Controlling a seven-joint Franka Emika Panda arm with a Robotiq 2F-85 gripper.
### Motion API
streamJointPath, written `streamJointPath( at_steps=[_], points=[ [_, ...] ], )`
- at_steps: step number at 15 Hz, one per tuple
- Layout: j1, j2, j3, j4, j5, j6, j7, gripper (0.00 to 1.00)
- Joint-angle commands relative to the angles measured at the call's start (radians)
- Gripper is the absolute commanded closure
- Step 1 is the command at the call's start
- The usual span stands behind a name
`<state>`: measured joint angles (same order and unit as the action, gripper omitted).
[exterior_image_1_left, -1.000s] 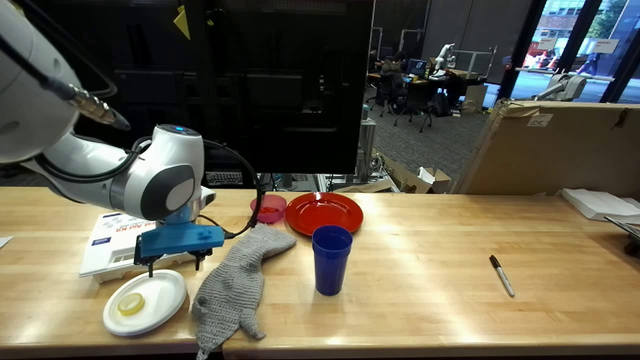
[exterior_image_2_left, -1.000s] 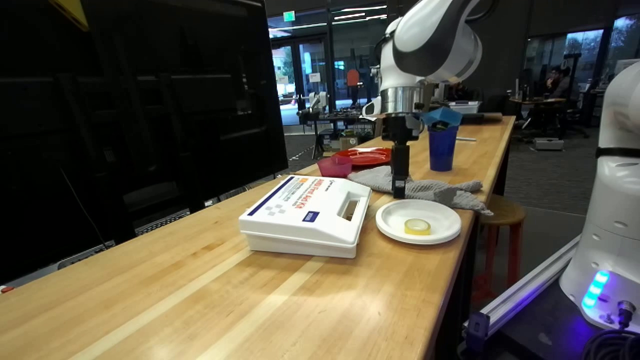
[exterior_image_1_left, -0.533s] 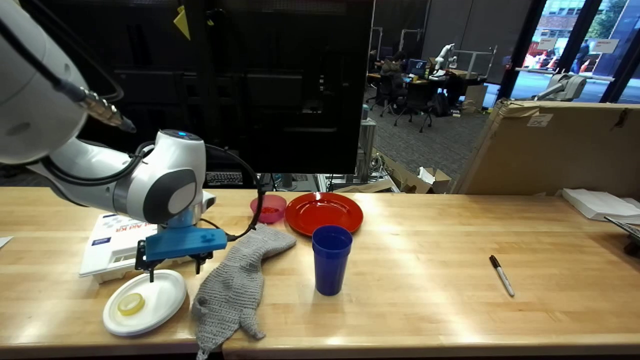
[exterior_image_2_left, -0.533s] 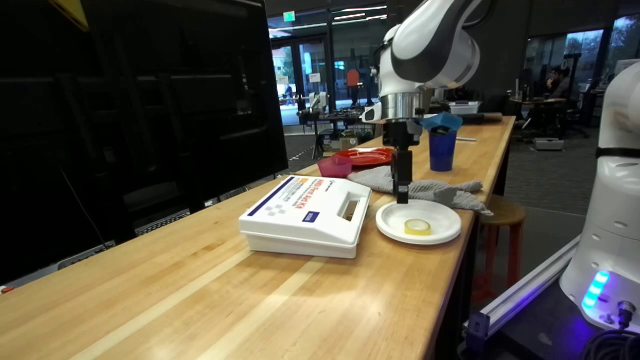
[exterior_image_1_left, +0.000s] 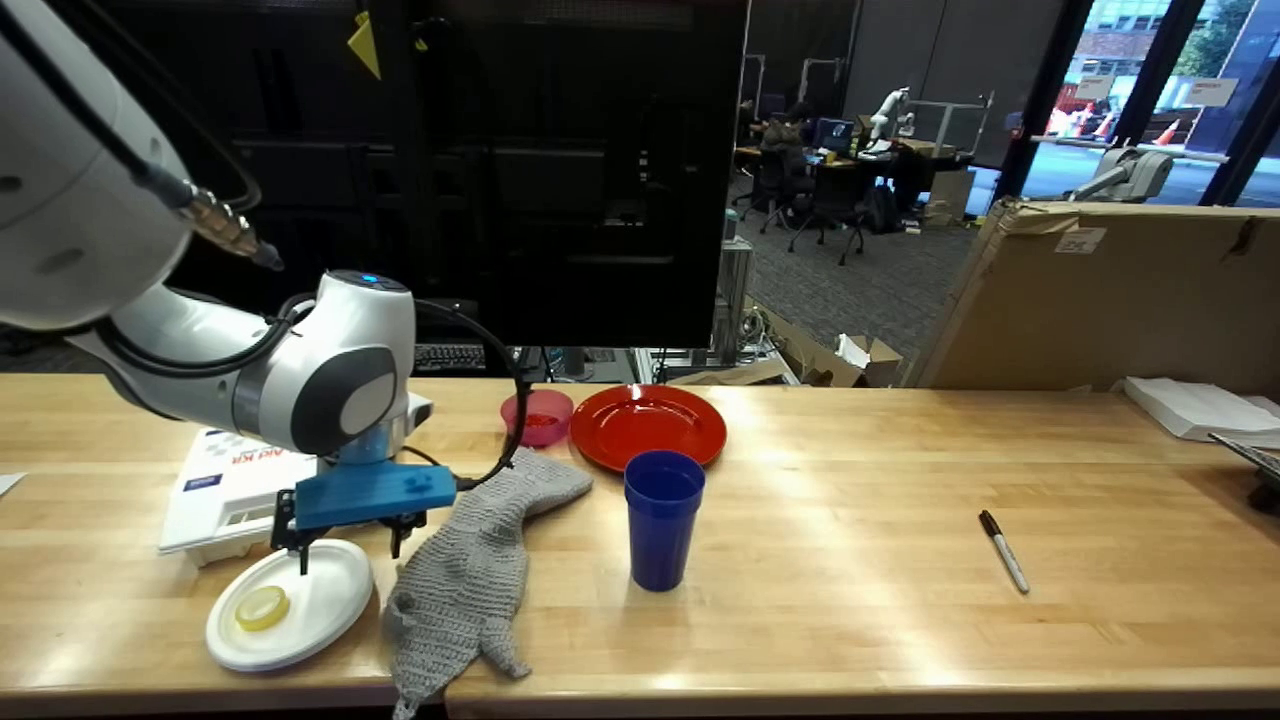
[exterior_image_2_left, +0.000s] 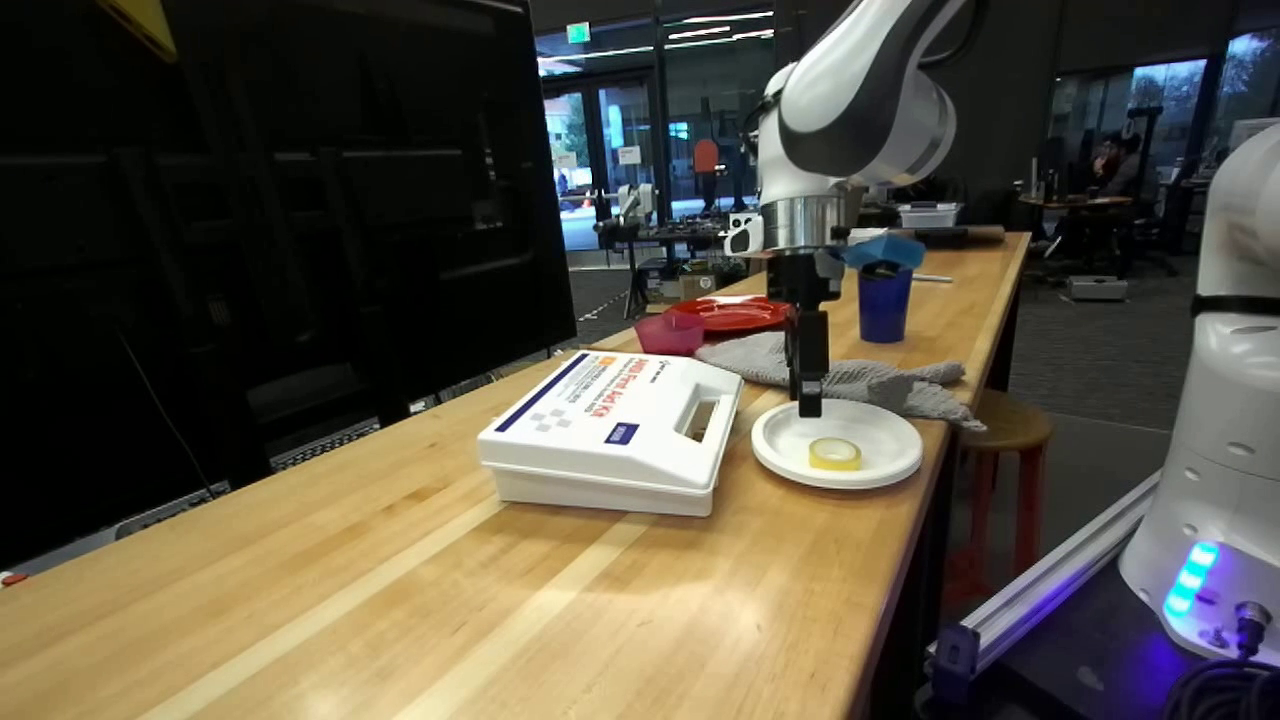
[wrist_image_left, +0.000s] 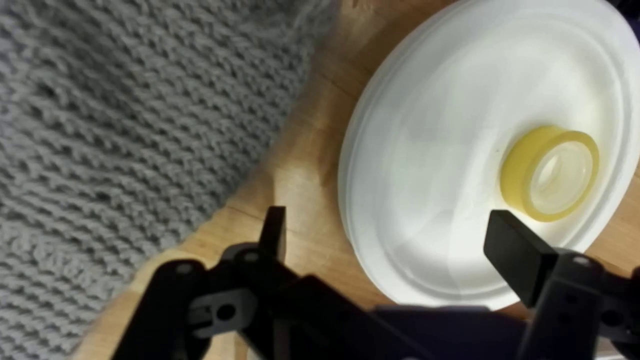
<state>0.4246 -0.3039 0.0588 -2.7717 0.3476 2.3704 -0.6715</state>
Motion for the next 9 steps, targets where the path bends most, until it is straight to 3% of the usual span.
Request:
streamJointPath(
  at_steps=[1, 4, 9],
  points=[
    [-0.011, 0.011, 0.005, 0.0, 0.04, 0.01, -0.037, 0.26],
    [-0.017, 0.016, 0.008, 0.0, 0.044, 0.008, -0.043, 0.34],
    [-0.027, 0.022, 0.005, 0.0, 0.057, 0.012, -0.045, 0.74]
  ],
)
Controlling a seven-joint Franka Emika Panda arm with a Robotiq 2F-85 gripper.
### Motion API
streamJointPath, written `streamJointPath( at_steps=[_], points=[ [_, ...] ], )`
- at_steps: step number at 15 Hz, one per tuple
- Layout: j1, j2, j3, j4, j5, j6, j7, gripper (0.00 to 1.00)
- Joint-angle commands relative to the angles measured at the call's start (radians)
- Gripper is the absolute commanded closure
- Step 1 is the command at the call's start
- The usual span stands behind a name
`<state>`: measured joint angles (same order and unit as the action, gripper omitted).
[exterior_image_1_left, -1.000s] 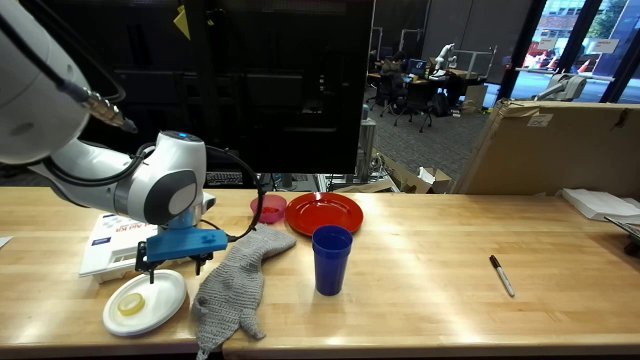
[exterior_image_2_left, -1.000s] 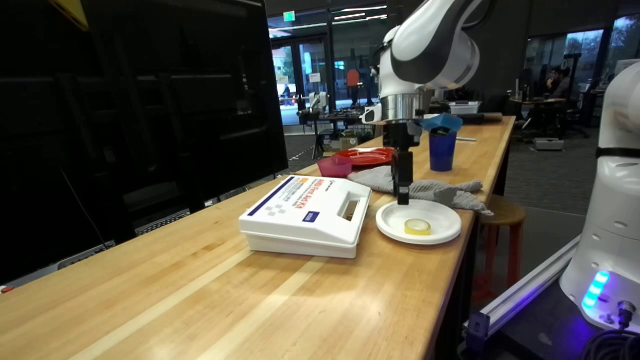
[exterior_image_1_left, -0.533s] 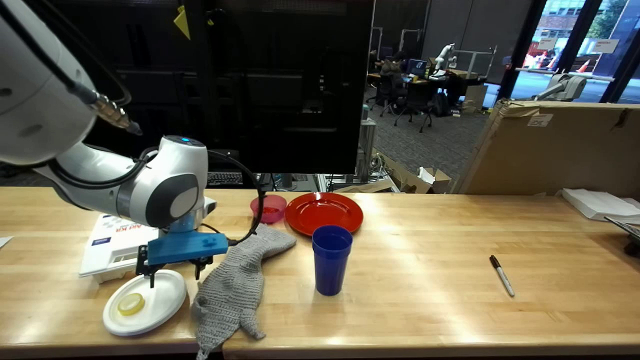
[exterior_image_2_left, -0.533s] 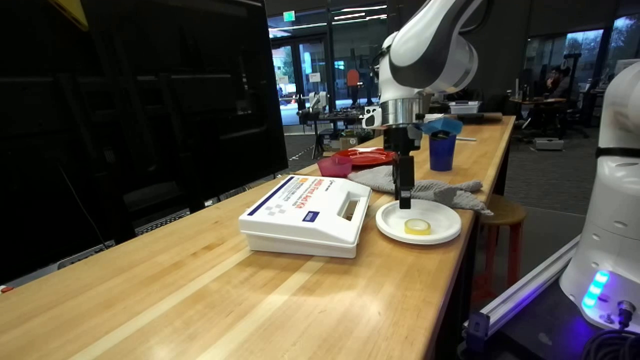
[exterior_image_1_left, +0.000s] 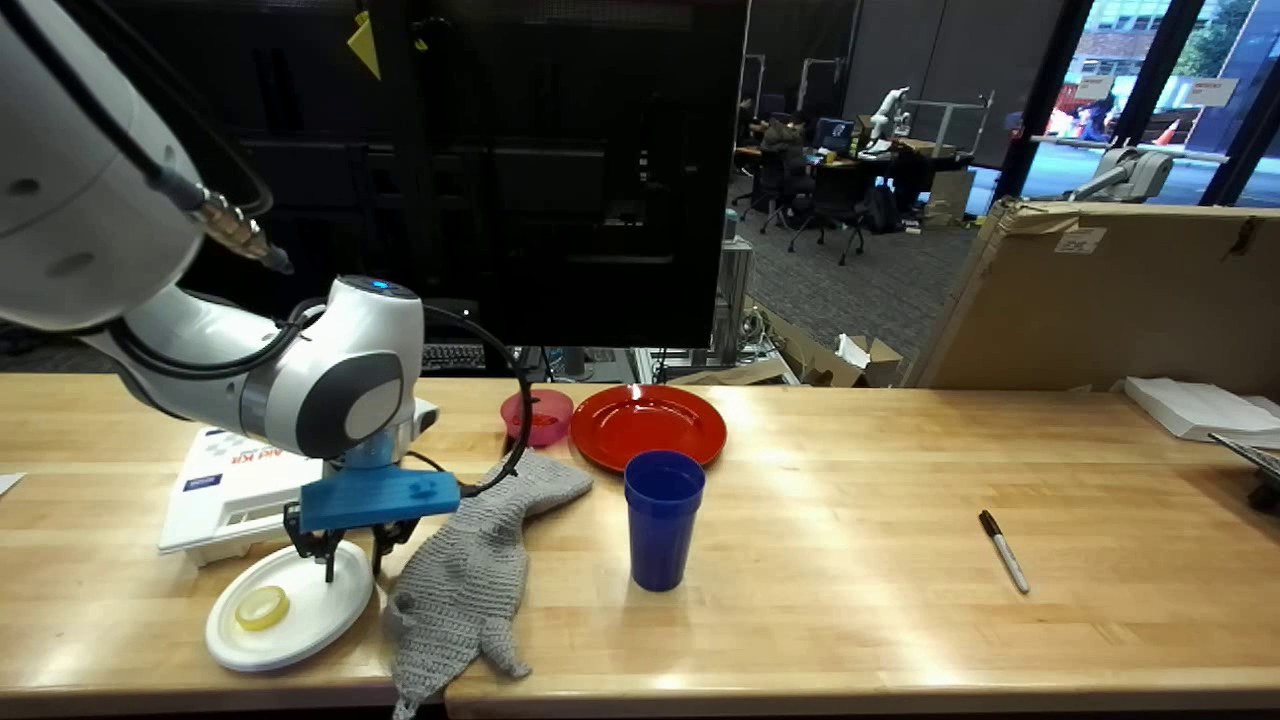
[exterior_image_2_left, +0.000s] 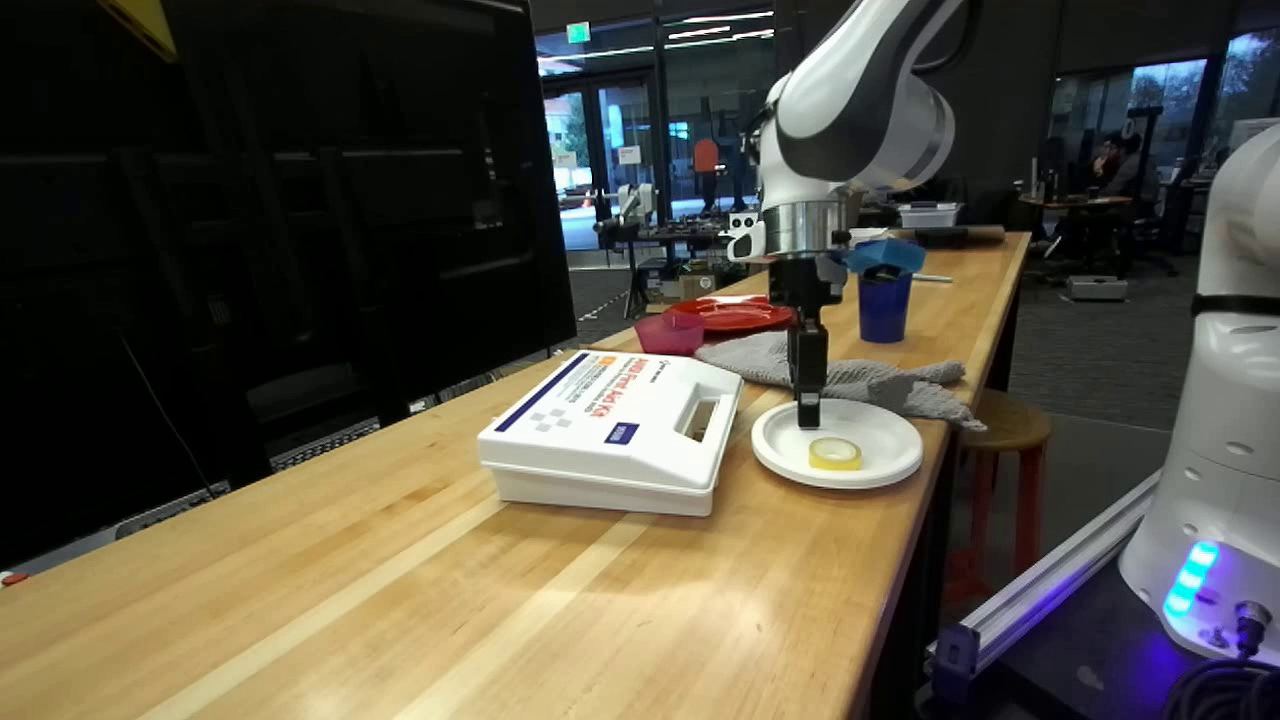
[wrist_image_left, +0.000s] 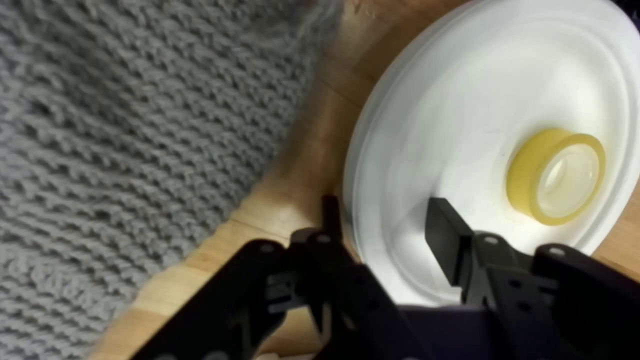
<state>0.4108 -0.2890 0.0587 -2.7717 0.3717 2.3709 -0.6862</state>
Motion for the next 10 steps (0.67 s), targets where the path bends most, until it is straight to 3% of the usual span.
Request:
streamJointPath(
  at_steps=[1, 3, 10],
  points=[
    [-0.016, 0.008, 0.006, -0.001, 0.034, 0.012, -0.031, 0.83],
    [-0.018, 0.003, 0.005, -0.01, 0.043, 0.016, -0.039, 0.95],
    [-0.025, 0.016, -0.002, -0.002, 0.122, 0.002, -0.09, 0.94]
  ],
)
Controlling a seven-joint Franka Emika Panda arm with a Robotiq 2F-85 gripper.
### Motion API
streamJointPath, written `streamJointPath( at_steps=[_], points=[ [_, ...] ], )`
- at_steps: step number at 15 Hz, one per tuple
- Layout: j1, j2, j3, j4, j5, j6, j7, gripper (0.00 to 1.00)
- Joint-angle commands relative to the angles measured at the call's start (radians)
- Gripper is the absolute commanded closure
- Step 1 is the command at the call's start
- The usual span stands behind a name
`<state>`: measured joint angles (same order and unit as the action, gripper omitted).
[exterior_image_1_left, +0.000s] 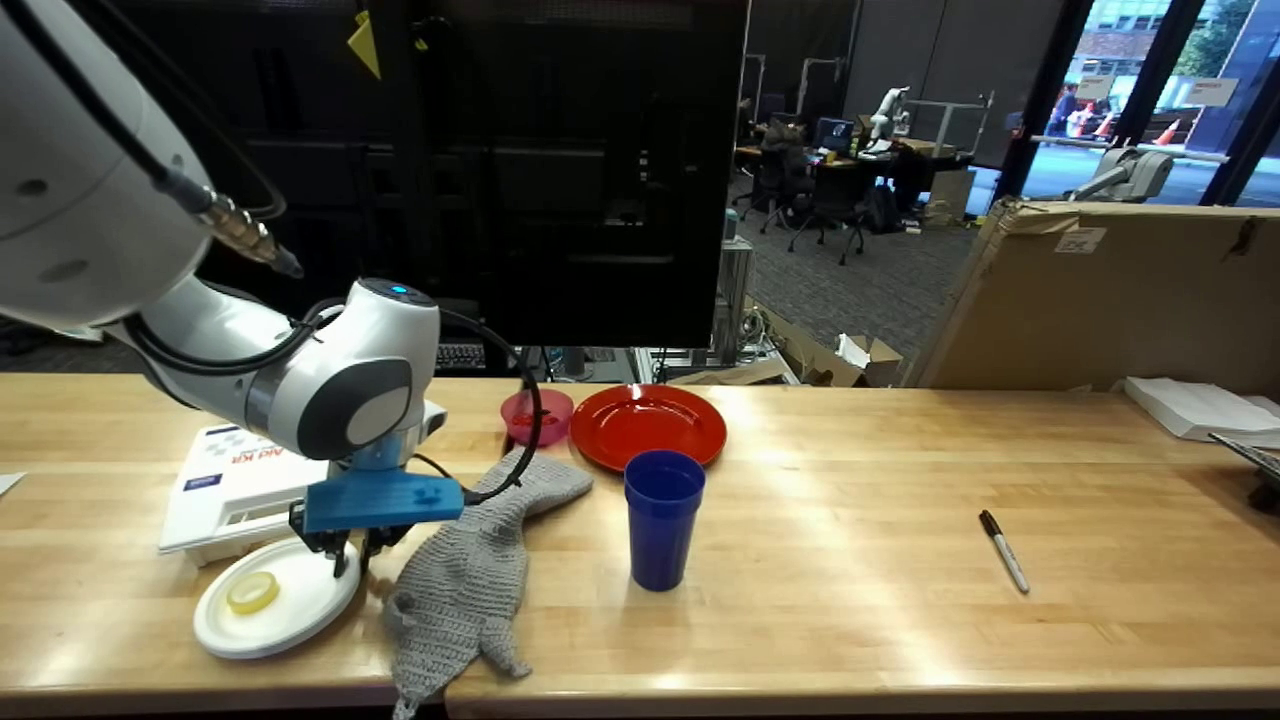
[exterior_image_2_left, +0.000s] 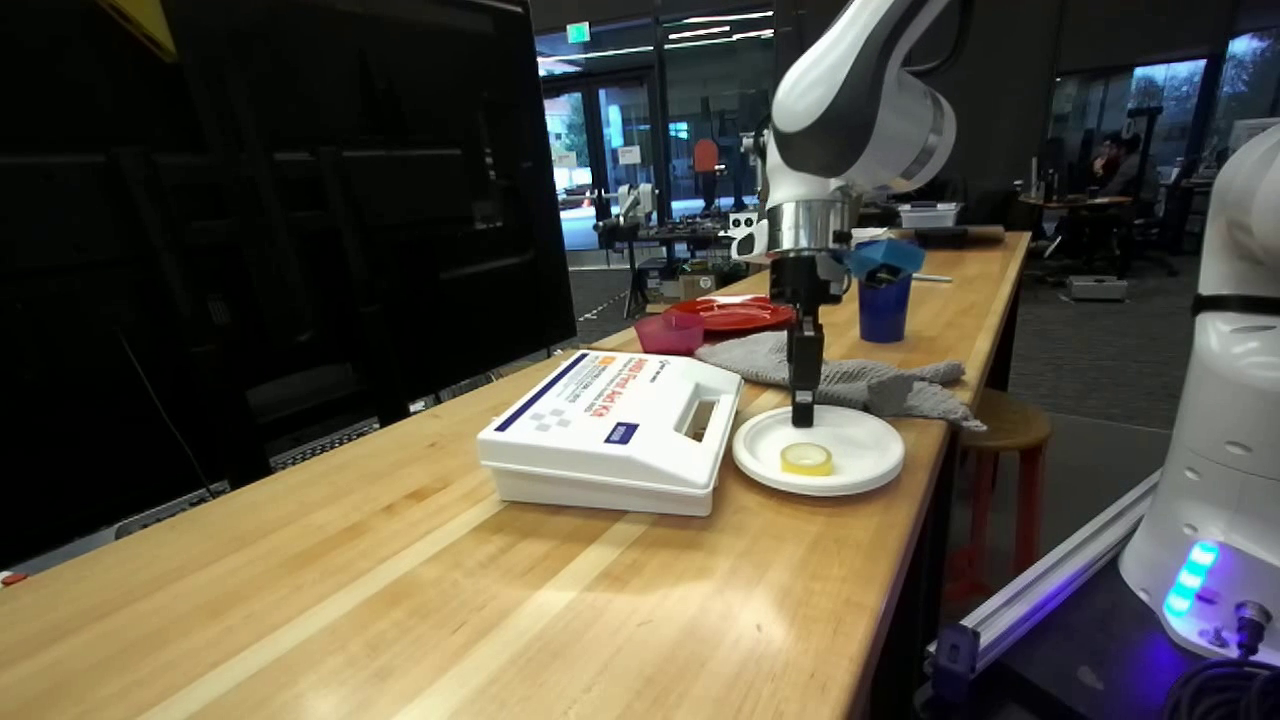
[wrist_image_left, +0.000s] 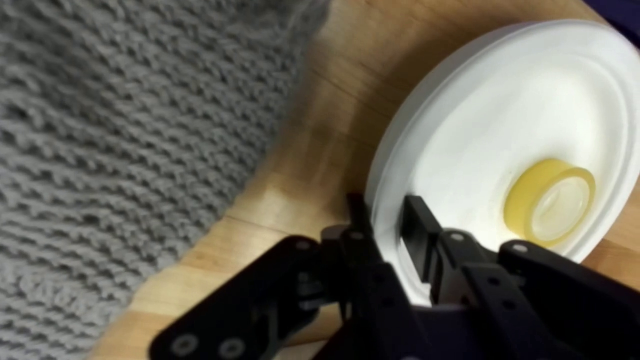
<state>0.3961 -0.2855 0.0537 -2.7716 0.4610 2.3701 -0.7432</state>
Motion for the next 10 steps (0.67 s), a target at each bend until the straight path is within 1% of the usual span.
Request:
streamJointPath(
  at_steps=[1, 3, 6, 10],
  points=[
    [-0.01, 0.012, 0.002, -0.002, 0.042, 0.003, -0.041, 0.94],
    [-0.006, 0.007, -0.003, -0.002, 0.073, -0.019, -0.066, 0.95],
    [-0.017, -0.018, 0.01, -0.009, 0.061, -0.036, -0.054, 0.94],
    [-0.022, -0.058, 0.019, -0.012, 0.032, -0.097, -0.039, 0.95]
  ],
)
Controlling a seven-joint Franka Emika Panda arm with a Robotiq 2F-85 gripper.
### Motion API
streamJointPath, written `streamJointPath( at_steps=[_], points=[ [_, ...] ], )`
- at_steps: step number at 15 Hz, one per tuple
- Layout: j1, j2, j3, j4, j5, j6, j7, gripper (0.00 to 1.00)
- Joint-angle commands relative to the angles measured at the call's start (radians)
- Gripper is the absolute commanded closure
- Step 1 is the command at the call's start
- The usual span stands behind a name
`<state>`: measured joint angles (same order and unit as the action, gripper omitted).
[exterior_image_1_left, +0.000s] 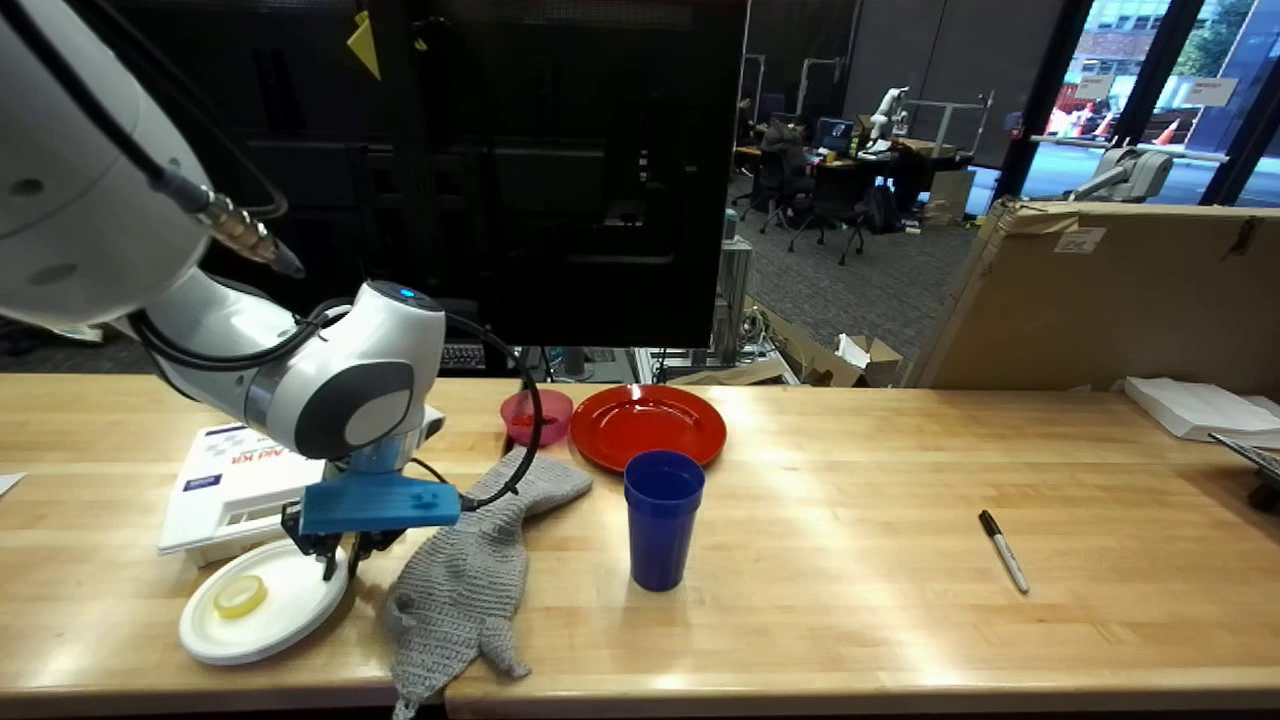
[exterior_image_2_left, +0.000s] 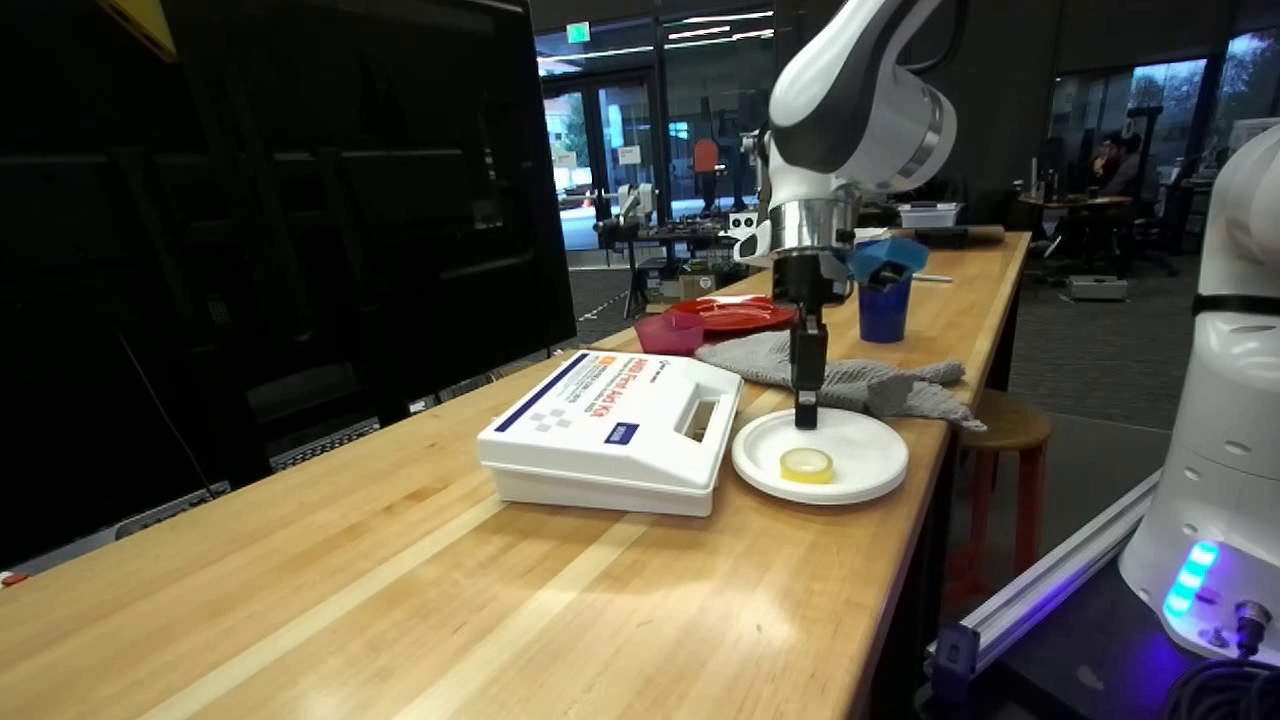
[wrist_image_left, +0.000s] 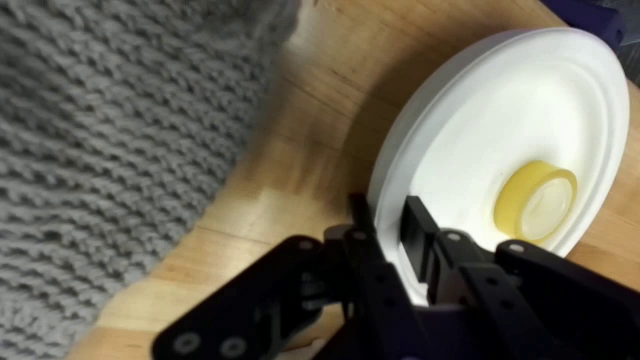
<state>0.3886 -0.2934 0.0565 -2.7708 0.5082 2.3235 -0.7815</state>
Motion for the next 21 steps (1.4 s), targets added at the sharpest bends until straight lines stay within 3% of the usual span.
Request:
streamJointPath(
  at_steps=[1, 14, 21],
  points=[
    [-0.012, -0.054, 0.013, -0.008, -0.011, -0.073, -0.014, 0.95],
    [-0.021, -0.075, 0.009, 0.06, -0.018, -0.236, -0.105, 0.96],
    [-0.05, -0.072, 0.009, 0.069, -0.017, -0.253, -0.128, 0.96]
  ],
)
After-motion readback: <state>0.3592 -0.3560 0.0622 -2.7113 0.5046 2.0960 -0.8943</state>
